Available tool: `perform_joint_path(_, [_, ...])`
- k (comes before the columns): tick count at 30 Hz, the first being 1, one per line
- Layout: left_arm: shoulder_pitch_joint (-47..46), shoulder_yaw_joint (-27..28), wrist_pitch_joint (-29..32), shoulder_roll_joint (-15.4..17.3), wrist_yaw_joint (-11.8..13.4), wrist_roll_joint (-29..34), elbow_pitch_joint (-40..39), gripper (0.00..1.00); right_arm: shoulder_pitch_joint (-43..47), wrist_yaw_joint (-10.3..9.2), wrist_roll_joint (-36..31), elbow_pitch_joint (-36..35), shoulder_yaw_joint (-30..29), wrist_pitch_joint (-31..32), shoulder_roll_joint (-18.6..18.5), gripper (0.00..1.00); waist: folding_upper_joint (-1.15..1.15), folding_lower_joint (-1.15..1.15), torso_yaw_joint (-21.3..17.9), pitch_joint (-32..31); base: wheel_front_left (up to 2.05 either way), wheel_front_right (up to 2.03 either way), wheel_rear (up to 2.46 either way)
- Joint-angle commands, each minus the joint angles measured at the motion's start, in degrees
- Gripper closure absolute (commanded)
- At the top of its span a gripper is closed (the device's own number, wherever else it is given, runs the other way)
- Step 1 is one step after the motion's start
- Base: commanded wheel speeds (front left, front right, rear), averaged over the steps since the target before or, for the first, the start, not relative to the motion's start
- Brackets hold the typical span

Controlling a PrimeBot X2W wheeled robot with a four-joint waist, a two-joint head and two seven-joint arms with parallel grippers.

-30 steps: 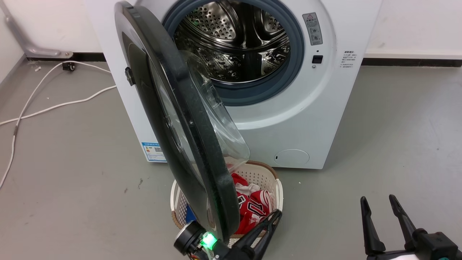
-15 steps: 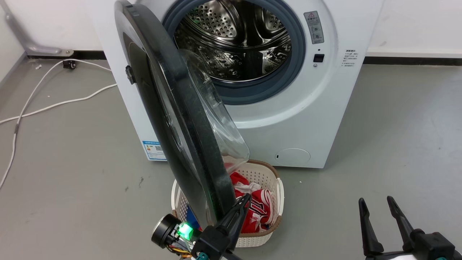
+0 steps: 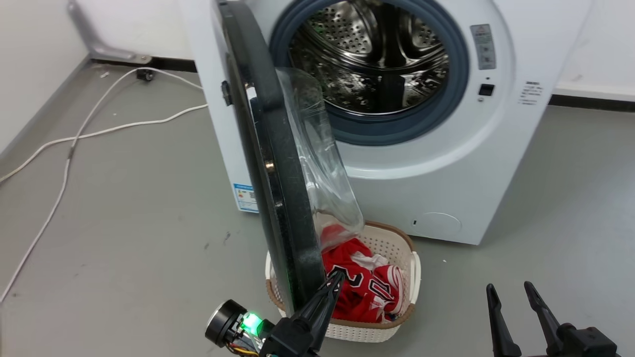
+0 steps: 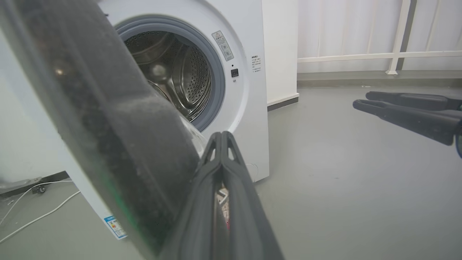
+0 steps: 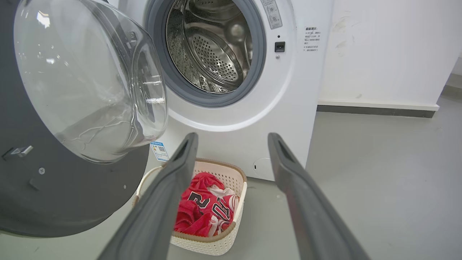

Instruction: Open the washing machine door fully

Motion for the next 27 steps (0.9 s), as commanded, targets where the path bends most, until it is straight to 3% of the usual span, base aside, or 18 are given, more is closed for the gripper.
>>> perform_joint_path(1, [0.0,1.3,0.2,0.7,0.7,-0.1,0.1,1.00,0.2,-0.01,0.0,0.2,0.0,-0.1,0.2,0.00,0.00,0.00,1.7,0.1,0.00,0.00,0.00])
perform_joint_path(16, [2.0,2.1,0.3,1.2,0.9,-0.4,-1.0,1.00,-0.2,-0.01,1.7,1.9,0.3,-0.1,0.1,0.00,0.00,0.00,10.6,1.0,0.00,0.00,0.00])
perform_joint_path(27, [3.3,8.1,0.2,2.4,3.3,-2.5,-1.2,1.00,-0.9,-0.01,0.8,2.8,0.9,-0.1,0.1,0.00,0.00,0.00,13.9,2.6,0.00,0.00,0.00])
